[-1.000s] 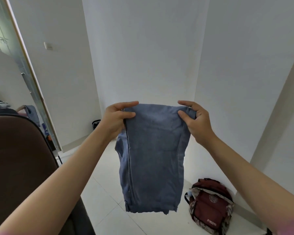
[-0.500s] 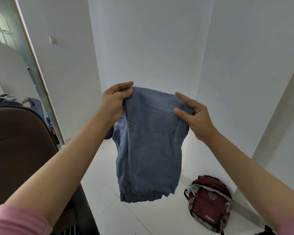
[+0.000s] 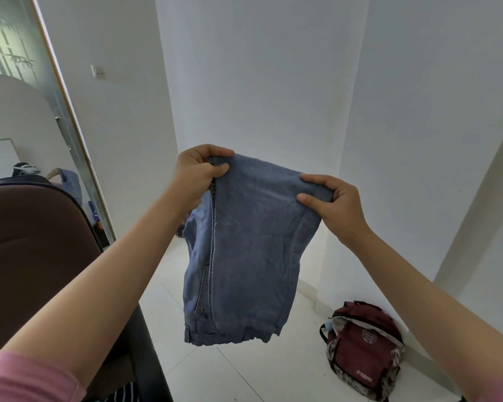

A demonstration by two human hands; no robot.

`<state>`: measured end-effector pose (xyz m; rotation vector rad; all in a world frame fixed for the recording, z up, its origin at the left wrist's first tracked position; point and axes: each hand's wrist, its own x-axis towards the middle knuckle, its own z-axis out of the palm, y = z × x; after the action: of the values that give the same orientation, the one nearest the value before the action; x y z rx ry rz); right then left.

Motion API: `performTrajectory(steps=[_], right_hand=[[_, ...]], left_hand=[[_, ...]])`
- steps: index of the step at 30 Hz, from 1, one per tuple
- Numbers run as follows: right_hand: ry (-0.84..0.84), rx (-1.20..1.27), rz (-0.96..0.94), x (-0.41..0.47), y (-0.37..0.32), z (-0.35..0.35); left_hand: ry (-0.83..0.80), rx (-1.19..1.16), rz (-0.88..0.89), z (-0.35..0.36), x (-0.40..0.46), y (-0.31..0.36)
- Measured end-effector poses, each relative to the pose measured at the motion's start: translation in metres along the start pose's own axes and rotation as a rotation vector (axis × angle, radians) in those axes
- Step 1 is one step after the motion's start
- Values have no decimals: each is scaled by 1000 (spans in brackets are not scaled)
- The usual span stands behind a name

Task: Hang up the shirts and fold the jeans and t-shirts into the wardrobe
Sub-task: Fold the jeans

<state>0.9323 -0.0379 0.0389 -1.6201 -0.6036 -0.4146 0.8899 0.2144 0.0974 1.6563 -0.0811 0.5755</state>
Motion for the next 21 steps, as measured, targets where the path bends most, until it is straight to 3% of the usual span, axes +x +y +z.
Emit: performTrajectory(steps=[6, 11, 16, 21], right_hand=[[34, 146, 111, 0, 6, 3], [-30, 108, 75, 1, 9, 5], [-79, 89, 82, -1, 16, 5], [12, 186, 96, -3, 12, 5]], left_hand=[[-72, 191, 10, -4, 1, -4], [57, 18, -115, 0, 1, -5], [-43, -193, -160, -2, -1, -7], [28, -131, -130, -3, 4, -19]])
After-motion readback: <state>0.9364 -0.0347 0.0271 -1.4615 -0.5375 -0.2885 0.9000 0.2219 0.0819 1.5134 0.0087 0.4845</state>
